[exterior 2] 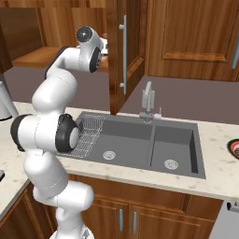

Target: Pick the avocado and bread from the counter and place them on the plate. Then pick the jam from the cabinet and place it next to the plate. Lastly close the cabinet door.

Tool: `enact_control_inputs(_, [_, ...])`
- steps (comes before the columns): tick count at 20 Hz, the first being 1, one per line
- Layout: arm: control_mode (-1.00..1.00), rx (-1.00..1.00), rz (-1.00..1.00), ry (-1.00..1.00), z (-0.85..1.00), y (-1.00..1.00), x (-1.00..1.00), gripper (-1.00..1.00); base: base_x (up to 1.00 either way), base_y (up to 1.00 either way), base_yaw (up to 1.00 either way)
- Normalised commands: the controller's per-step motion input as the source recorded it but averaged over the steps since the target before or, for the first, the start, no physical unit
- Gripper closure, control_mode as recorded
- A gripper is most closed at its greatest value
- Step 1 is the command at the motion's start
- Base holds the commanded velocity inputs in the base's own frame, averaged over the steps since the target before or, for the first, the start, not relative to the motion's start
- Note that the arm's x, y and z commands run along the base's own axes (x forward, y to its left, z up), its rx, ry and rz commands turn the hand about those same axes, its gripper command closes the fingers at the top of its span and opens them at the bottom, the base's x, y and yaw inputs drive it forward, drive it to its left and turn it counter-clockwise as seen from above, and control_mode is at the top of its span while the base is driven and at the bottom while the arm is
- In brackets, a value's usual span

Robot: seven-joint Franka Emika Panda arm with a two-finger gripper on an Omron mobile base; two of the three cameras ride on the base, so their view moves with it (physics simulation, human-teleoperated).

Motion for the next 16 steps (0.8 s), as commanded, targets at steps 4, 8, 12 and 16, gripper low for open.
enact_control_inputs(4, [-1.0, 0.02, 0.0, 0.0, -0.02, 0.0, 0.27, -1.0, 0.0, 0.0, 0.0])
enact_control_inputs(8, [-1.0, 0.01, 0.0, 0.0, -0.08, 0.0, 0.32, -1.0, 0.0, 0.0, 0.0])
enact_control_inputs(12, [-1.0, 0.0, 0.0, 0.0, -0.13, 0.0, 0.37, 1.0, 0.0, 0.0, 0.0])
enact_control_inputs(16, [-1.0, 0.01, -0.01, 0.0, -0.11, 0.0, 0.15, 1.0, 0.0, 0.0, 0.0])
